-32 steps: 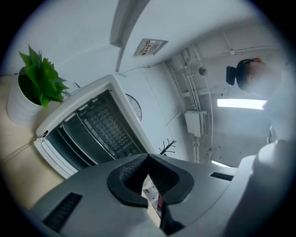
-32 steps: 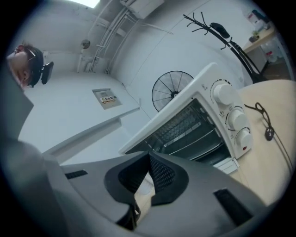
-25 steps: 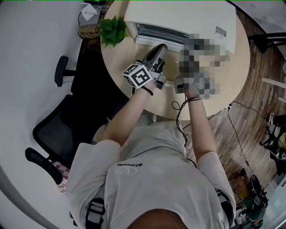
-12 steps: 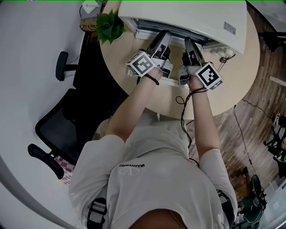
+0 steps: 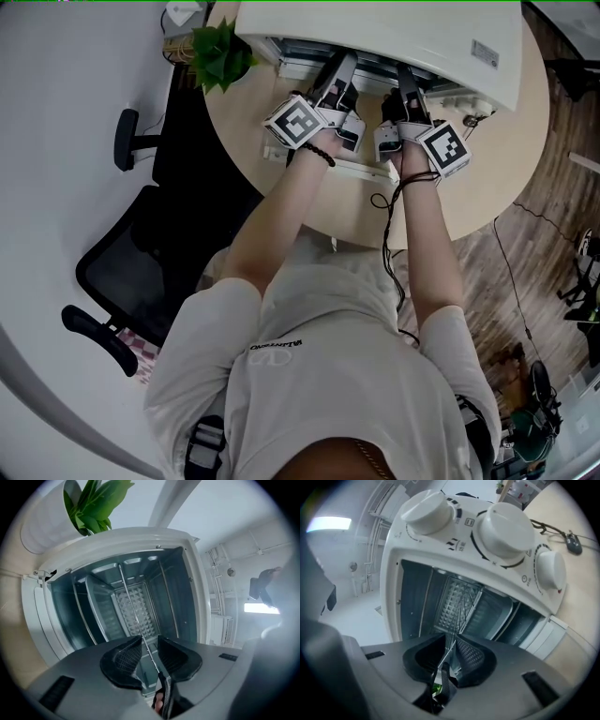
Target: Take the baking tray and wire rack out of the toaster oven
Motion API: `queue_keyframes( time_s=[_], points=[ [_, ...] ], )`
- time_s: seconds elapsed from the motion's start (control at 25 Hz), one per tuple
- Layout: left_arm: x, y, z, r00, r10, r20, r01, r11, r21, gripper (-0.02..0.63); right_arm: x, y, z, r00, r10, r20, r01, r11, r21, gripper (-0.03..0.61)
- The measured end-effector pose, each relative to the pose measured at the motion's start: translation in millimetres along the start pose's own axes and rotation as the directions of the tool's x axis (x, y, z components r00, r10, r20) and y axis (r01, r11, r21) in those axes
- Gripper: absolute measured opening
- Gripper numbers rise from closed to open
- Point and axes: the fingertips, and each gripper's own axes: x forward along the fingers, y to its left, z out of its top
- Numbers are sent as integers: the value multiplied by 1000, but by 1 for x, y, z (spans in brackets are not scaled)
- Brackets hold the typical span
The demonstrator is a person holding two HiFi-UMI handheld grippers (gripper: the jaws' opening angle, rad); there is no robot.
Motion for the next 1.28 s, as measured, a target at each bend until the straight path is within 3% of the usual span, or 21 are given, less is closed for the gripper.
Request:
queue_keyframes(
  time_s=[0.08,0.16,0.28,0.52,0.68,0.8,0.96,1.28],
  points=[
    [-1,12,-3,1000,7,-4,-7,1000,-4,107,3,-1,3,1000,11,12,-11,1000,12,71],
    [3,2,2,1000,-8,6,8,1000,-25,107,6,-2,4,1000,20,22,-21,999,44,126],
    [14,-27,14,998,-48,31,50,997,-54,107,10,-5,5,999,17,38,-19,997,73,125],
    [21,-21,18,998,-43,52,49,991,-127,107,14,-16,6,998,-19,59,12,994,112,124],
    [26,-18,24,995,-54,85,70,976,-206,106,18,-23,9,998,-28,63,23,996,86,122],
    [27,-15,26,993,-64,95,86,964,-250,92,21,-22,8,998,-28,65,22,995,101,89],
    [28,-18,27,992,-85,97,107,963,-246,18,24,-17,9,997,-10,70,3,995,98,53],
    [27,-17,28,991,-105,82,120,969,-217,6,24,-14,9,995,10,98,-23,991,133,20]
  ],
)
